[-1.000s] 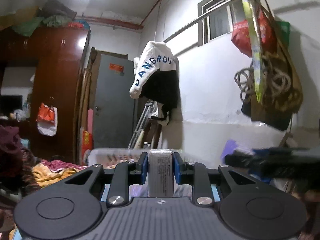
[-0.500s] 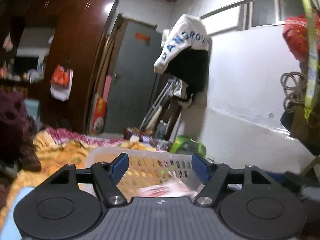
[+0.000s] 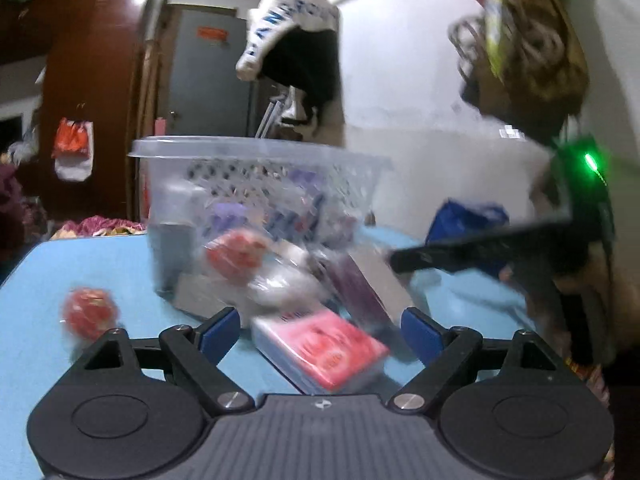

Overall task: Organize objects
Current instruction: 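Grasp the pink tissue pack with the left tool while the right tool grasps the red pack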

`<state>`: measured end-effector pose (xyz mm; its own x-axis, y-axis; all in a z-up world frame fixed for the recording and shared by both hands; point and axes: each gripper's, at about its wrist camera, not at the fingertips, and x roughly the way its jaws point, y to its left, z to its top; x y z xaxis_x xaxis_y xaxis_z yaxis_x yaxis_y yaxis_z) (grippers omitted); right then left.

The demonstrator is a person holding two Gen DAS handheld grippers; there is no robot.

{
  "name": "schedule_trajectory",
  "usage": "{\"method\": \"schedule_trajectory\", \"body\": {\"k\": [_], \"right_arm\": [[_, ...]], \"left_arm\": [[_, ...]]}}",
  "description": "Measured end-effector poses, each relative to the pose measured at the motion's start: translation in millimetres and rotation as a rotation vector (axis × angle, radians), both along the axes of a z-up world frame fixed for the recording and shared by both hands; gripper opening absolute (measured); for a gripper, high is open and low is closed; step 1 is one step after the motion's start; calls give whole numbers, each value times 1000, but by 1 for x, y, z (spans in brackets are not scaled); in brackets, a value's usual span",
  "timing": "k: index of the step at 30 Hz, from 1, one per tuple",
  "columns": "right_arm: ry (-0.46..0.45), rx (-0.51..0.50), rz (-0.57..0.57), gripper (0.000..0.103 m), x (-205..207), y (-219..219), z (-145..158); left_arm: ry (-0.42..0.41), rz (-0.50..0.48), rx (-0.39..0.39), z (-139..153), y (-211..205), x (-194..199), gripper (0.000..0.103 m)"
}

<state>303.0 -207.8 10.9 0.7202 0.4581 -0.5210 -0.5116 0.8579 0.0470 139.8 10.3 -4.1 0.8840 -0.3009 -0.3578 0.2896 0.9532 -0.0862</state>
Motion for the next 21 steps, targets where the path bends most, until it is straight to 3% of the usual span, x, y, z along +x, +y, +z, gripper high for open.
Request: {"method": "schedule_trajectory", "body": {"k": [2, 5, 10, 12, 14, 21], "right_arm": [[34, -15, 10, 98, 7, 5, -6], [68, -36, 19, 91, 9, 9, -15], [53, -24, 27, 66, 5, 5, -14], [23, -9, -3, 65, 2, 2, -11], [-31, 26, -29, 65, -6, -4, -6], [-152, 124, -70, 65, -39, -19, 3]], "left_arm": [[22, 3, 48, -6, -10, 4, 90], [73, 3, 53, -14, -14, 12, 90], [87, 19, 86, -16, -17, 13, 90], [88, 24, 103, -15, -20, 13, 90], [75, 35, 111, -14, -23, 13, 80], [-29, 31, 42, -12, -8, -5, 79]]}}
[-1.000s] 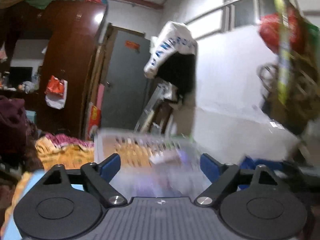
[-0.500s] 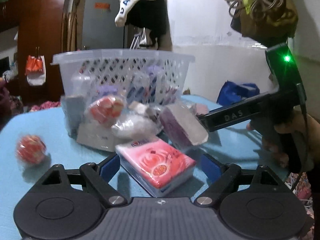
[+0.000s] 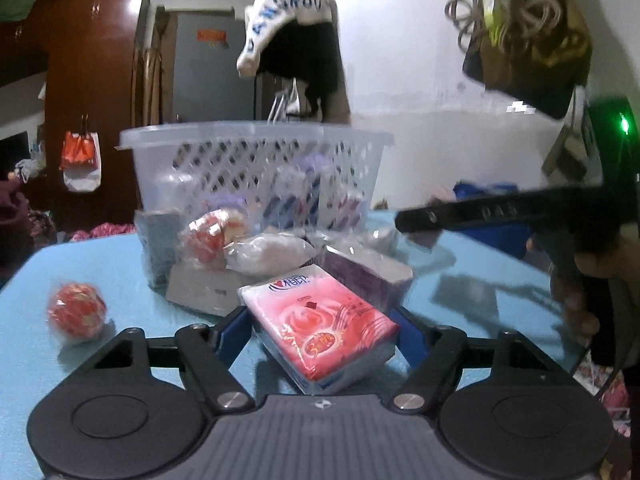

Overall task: Organize objects
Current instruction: 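Grasp the pink tissue pack with the left tool while the right tool grasps the red pack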

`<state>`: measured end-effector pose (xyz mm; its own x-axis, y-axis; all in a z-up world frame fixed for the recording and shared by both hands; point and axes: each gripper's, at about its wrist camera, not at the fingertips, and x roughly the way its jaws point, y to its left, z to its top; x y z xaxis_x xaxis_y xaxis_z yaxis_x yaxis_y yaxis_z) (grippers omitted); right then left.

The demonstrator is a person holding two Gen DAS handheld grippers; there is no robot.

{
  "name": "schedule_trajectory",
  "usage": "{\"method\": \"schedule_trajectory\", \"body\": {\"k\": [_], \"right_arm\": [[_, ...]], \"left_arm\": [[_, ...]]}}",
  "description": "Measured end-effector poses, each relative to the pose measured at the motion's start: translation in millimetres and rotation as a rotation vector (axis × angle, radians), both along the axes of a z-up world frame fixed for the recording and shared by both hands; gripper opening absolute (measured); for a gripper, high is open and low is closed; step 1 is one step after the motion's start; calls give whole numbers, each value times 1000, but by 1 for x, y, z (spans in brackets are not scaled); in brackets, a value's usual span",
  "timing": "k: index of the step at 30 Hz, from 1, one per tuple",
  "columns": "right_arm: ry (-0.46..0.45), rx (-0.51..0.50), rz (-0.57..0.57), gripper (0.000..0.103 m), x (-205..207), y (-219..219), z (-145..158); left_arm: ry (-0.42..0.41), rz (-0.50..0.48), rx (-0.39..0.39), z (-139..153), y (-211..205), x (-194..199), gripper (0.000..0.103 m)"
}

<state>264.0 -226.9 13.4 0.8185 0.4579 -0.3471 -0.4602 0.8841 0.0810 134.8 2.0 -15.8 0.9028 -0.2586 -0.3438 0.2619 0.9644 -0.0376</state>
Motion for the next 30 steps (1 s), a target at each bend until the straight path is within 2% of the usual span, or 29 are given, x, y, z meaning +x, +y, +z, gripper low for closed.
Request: {"method": "schedule_trajectory", "body": {"k": [5, 8, 17, 30], "right_arm": [[-33, 84, 31, 65, -15, -5, 1], [-65, 70, 21, 65, -19, 2, -3], [-89, 61, -14, 65, -22, 4, -8], [-153, 36, -17, 65, -33, 10, -9]], "left_arm": [[-105, 13, -66, 4, 25, -21, 78], [-144, 27, -89, 6, 38, -24, 78], [-169, 71, -122, 6, 56, -22, 78], [-205, 69, -143, 2, 56, -19, 78]]}}
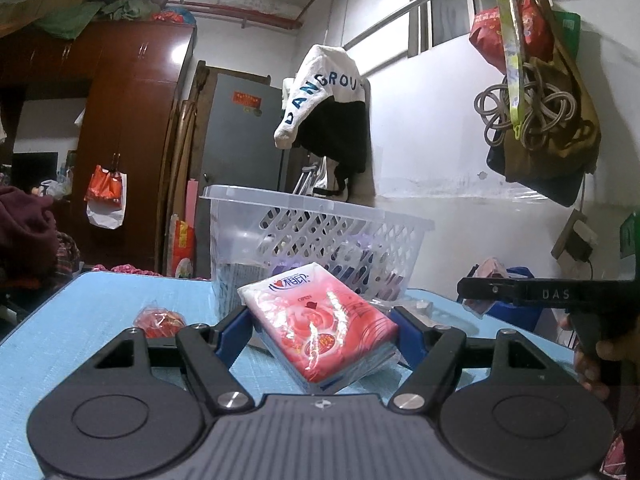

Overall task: Organize objects
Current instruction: 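Grasp the pink tissue pack with the left tool while the right tool grasps the red pack, then drop the pink tissue pack and the red pack into the white basket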

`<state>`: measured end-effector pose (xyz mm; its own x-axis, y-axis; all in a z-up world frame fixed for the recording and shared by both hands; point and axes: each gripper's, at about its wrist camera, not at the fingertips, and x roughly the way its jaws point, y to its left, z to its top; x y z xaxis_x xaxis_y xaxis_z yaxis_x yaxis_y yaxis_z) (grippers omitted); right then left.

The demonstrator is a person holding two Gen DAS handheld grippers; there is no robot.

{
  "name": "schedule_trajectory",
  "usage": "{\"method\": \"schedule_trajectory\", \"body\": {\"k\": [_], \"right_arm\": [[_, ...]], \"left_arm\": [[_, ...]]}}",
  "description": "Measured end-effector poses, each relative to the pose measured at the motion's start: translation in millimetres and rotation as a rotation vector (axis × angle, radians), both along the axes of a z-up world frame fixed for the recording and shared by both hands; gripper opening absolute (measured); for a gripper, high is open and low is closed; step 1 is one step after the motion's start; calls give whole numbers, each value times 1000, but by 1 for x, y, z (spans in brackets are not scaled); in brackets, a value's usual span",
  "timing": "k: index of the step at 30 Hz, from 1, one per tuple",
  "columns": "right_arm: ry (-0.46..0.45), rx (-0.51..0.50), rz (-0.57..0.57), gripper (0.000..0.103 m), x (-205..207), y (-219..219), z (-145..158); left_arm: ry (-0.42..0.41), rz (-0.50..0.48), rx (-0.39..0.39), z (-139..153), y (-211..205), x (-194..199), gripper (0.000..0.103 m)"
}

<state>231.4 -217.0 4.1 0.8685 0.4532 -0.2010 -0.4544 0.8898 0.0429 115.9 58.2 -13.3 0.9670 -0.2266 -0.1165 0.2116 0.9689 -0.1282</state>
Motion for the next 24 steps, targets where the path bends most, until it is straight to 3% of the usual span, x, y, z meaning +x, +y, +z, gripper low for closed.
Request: {"method": "schedule_trajectory", "body": {"k": [7, 11, 13, 16, 18, 21, 23, 24], "right_arm": [[-27, 30, 1, 65, -4, -3, 1], [-19, 121, 75, 65, 5, -4, 29], [-76, 107, 58, 65, 14, 6, 57], [-120, -8, -4, 65, 51, 36, 98], [-55, -34, 8, 65, 84, 48, 108], [4, -86, 31, 66, 120, 64, 104], [-5, -121, -6, 74, 125, 72, 100], [-12, -124, -18, 95, 125, 74, 99]], "left_arm": [[-29, -6, -21, 2, 6, -4, 78], [-68, -35, -31, 34, 10, 3, 78], [-82, -45, -31, 65, 9, 20, 78], [-43, -41, -31, 110, 7, 67, 78], [31, -18, -32, 129, 5, 105, 78], [124, 3, -46, 131, 7, 149, 79], [191, 5, -47, 123, 9, 172, 86], [219, -1, -49, 120, 10, 180, 89]]}}
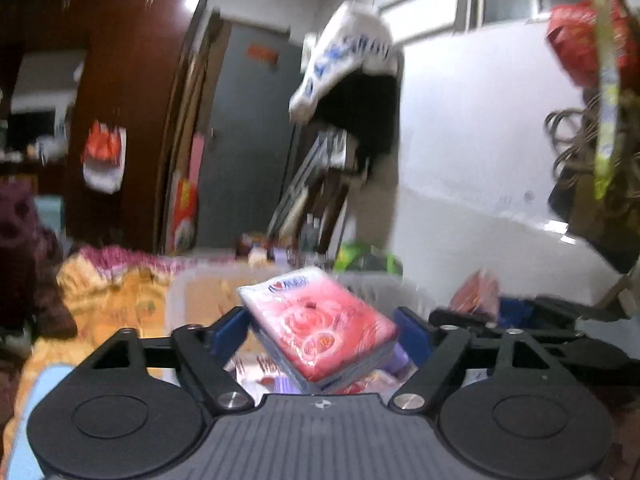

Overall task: Organize objects
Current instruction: 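Drop the pink tissue pack and the red pack into the white basket, then grasp the red wrapped ball with the left tool while the right tool grasps a foil-wrapped pack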

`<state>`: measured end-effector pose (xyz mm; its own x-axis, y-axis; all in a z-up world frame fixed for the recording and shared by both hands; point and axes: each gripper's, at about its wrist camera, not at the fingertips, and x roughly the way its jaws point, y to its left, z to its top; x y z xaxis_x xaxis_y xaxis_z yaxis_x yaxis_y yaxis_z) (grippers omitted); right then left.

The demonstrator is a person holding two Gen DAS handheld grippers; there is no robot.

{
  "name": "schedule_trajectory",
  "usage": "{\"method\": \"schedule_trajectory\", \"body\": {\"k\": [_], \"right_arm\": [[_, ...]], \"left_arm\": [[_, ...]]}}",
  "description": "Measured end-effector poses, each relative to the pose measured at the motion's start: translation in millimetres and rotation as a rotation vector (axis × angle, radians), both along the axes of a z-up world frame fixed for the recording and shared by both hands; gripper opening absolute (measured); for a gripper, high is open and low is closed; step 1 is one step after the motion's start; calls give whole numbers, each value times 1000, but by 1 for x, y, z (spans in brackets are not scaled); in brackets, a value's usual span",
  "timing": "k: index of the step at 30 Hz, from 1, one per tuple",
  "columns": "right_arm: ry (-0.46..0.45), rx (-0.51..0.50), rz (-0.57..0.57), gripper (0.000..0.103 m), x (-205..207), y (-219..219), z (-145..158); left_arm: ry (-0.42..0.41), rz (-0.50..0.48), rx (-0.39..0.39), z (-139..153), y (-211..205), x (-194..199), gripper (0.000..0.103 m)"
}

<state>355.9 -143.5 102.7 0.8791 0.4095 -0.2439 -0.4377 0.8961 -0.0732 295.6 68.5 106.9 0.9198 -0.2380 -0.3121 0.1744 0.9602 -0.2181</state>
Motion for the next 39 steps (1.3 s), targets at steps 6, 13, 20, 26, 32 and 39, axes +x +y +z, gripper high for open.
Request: {"method": "schedule_trajectory", "body": {"k": [6, 13, 20, 26, 32, 39], "right_arm": [[21, 107, 30, 103, -47, -25, -6], [263, 19, 144, 103, -80, -37, -81], [324, -61, 190, 70, -77, -14, -103], [295, -45, 198, 39, -90, -21, -111], [181, 79, 136, 39, -102, -42, -107], [114, 113, 81, 38, -105, -47, -104]], "left_arm": [[-57, 45, 34, -7, 12, -31, 103], [6, 83, 120, -47, 36, -105, 103], [166, 115, 128, -84, 55, -104, 94], [268, 122, 114, -93, 60, -89, 65], [171, 81, 74, -95, 53, -101, 46], [-59, -44, -13, -87, 13, -125, 46]]}}
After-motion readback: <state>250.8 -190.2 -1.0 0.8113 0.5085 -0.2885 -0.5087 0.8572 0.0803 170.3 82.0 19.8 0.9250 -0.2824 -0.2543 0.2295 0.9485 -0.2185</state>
